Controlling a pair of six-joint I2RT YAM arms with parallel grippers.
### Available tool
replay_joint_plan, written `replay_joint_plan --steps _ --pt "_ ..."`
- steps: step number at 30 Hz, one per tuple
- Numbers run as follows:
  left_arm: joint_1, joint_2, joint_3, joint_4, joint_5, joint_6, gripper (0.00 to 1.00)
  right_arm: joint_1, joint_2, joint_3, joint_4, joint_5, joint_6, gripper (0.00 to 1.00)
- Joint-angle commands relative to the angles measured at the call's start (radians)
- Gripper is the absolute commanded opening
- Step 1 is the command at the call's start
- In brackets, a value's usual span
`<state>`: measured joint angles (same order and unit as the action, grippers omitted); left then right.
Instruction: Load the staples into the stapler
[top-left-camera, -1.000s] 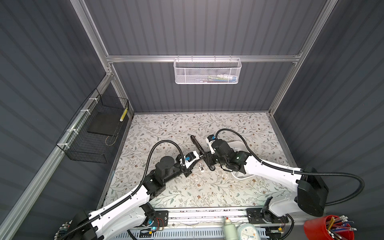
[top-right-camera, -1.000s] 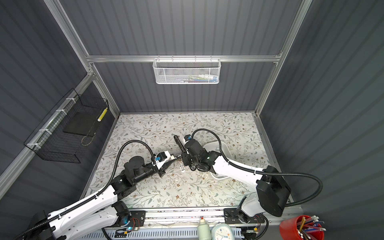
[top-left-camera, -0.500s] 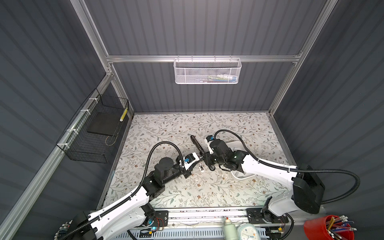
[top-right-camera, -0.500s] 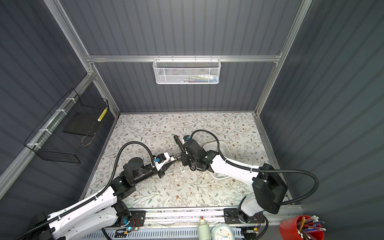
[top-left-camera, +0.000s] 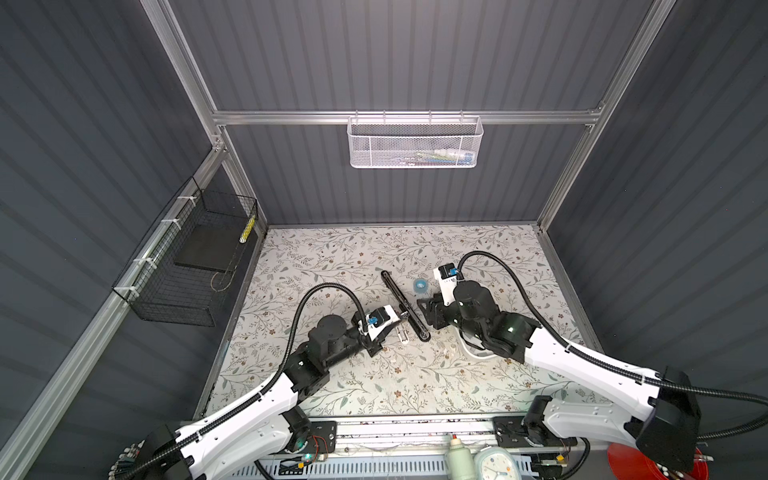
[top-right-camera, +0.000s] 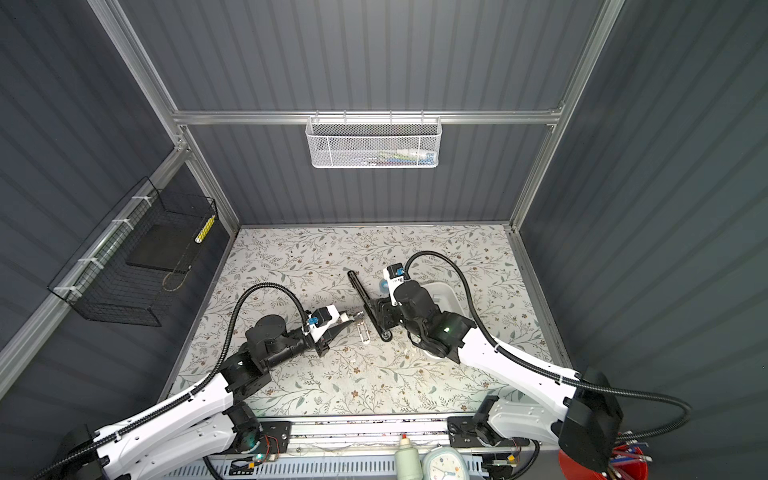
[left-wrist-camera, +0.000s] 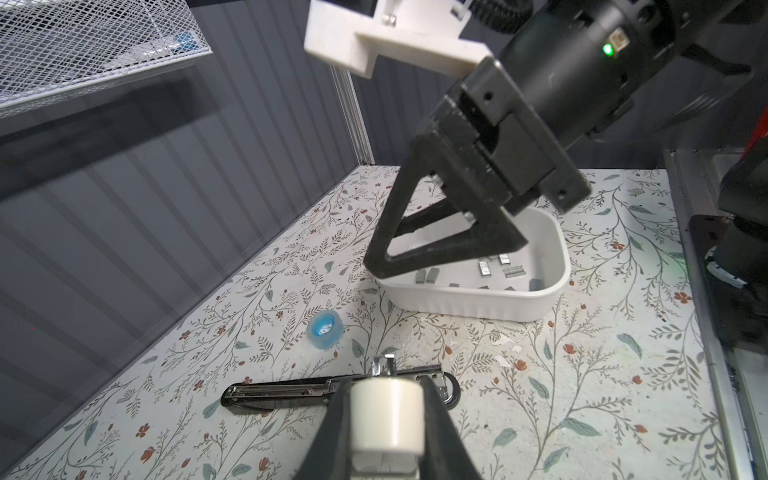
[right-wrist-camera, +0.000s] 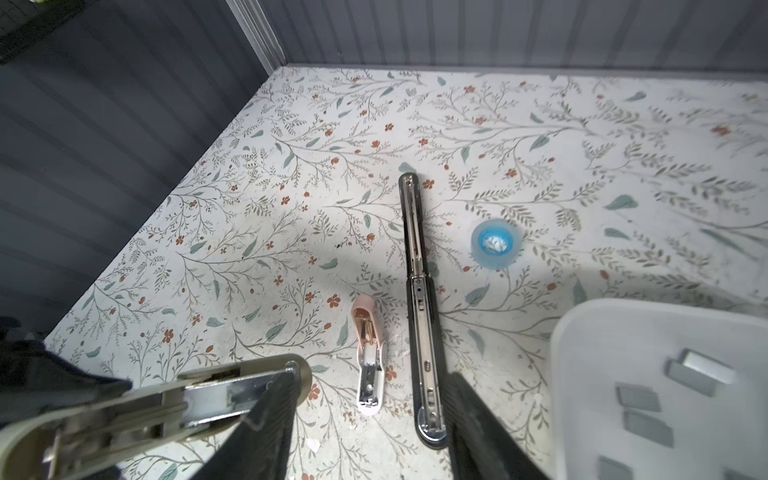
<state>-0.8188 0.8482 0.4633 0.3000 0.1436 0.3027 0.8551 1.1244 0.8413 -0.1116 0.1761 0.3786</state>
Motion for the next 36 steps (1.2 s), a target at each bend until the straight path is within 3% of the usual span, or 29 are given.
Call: replay_joint_plan --steps 1,5,9,13,23,28,36 --pt "0.001 -0.017 0.0 0.014 0.009 0.01 0.0 -0.004 -0.085 -0.042 0.062 0.042 -0.061 0.62" --pt "0.002 -0.021 0.007 -0.004 -0.006 0.02 0.0 -0.004 -0.158 -0.059 0.056 0.057 -0.018 0.66" --pt "0.002 -0.04 0.01 -0.009 0.004 0.016 0.0 -0.004 -0.164 0.004 -0.036 -0.005 0.071 0.69" --pt "0.001 -0.062 0.001 -0.012 0.001 0.014 0.0 -0.004 -0.117 0.078 -0.064 -0.125 -0.013 0.73" --pt "0.002 -0.041 0.012 -0.015 0.014 0.01 0.0 -0.002 0.011 0.213 -0.107 -0.247 -0.087 0.77" --pt "0.002 -0.047 0.015 -0.015 0.011 -0.002 0.0 -0.002 0.108 0.391 -0.204 -0.225 -0.129 0.77" --pt "0.001 -0.069 0.0 0.004 0.0 -0.043 0.0 0.005 0.055 0.272 -0.138 -0.225 -0.103 0.76"
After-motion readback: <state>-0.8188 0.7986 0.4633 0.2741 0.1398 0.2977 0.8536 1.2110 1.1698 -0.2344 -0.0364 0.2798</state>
